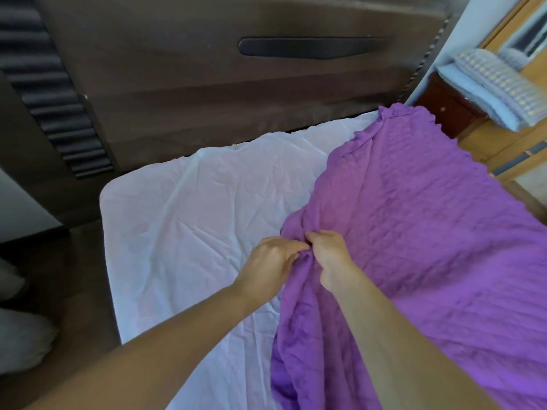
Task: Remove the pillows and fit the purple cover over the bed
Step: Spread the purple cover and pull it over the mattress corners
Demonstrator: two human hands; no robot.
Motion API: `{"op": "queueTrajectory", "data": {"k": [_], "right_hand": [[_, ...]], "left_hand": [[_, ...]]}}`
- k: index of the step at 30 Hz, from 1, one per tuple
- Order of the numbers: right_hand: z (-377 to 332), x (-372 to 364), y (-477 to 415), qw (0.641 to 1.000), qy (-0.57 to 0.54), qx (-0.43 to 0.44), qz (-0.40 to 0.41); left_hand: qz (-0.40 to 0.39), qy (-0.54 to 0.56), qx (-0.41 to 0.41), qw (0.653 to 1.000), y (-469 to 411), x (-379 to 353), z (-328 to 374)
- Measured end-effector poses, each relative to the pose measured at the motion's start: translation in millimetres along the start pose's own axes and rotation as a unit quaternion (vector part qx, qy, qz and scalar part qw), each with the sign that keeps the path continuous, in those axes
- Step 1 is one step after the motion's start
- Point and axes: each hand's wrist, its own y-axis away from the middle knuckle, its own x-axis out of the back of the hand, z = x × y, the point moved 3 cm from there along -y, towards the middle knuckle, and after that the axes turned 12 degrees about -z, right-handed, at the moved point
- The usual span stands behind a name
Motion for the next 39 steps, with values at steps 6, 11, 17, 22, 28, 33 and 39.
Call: {"op": "queueTrajectory", "data": {"k": [6, 11, 17, 22, 28, 33, 39], "right_hand": [[8.9, 33.1, 9.6, 0.99, -0.116, 0.001, -0.077], [5.8, 48.6, 13.6, 0.977, -0.159, 0.02, -0.14], [8.5, 37.5, 5.4, 0.979, -0.139, 0.033, -0.147], [9.4, 28.7, -5.2, 0.981, -0.126, 0.036, -0.144], [21.2, 27.5, -22.1, 0.985, -0.114, 0.037, -0.127], [36.6, 31.9, -30.2, 0.998, -0.016, 0.05, -0.02], [25.4, 11.0, -48.3, 0.981, 0.14, 0.121, 0.05]], "left_hand": [[0.072, 0.128, 0.227, 0.963, -6.8, 2.1, -44.8], [-0.02, 0.169, 0.341, 0.925, -51.3, -13.6, -64.2], [-0.101, 0.322, 0.429, 0.838, -104.5, -40.6, -85.0], [-0.135, 0.36, 0.412, 0.826, -121.1, -51.4, -92.2], [-0.045, 0.372, 0.423, 0.825, -123.7, -42.0, -118.0], [0.063, 0.484, 0.378, 0.787, -108.0, 2.1, -114.3], [0.161, 0.468, 0.301, 0.815, -87.4, 70.2, -112.6]]}}
